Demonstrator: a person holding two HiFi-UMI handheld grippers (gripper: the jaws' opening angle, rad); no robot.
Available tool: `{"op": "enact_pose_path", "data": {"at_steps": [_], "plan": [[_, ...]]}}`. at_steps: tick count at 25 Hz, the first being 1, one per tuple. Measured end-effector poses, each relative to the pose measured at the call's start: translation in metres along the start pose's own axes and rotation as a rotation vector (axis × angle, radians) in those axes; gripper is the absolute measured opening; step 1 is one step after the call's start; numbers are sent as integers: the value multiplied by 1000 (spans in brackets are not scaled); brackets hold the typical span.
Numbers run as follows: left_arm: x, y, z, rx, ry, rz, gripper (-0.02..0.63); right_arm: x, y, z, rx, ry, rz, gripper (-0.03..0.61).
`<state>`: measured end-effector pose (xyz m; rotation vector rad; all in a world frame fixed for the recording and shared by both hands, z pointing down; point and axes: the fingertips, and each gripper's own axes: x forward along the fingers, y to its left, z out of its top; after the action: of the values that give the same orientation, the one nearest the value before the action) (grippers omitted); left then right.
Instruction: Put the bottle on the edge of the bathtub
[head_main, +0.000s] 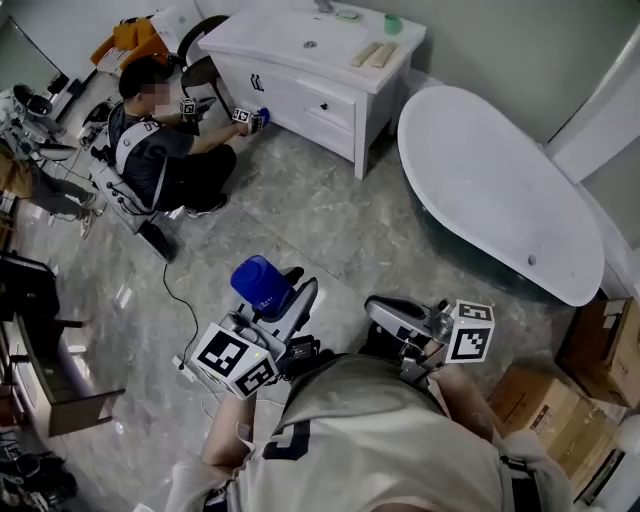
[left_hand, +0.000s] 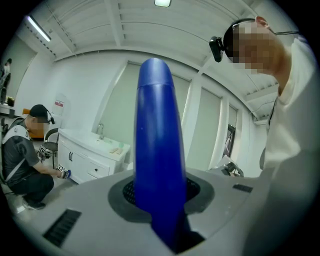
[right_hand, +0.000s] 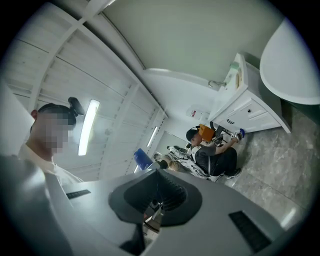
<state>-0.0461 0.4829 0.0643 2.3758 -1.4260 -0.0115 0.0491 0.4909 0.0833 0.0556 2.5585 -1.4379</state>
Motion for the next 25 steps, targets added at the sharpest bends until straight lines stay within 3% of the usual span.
{"op": "enact_pose_path", "data": {"at_steps": [4,10,18,25], "plan": [[46,-9,10,-29,-35,38,153,-20,4,32,-98,76,84,28],[77,-20,12,-69,-59,94,153,-39,-3,59,-127,171,164,28],[110,-21,19,-23,-41,156,153,-55,-31,91,-128,163,164,29],[130,-24,20,-14,-21,120,153,-61,-44,101,-151,125,86,29]]}}
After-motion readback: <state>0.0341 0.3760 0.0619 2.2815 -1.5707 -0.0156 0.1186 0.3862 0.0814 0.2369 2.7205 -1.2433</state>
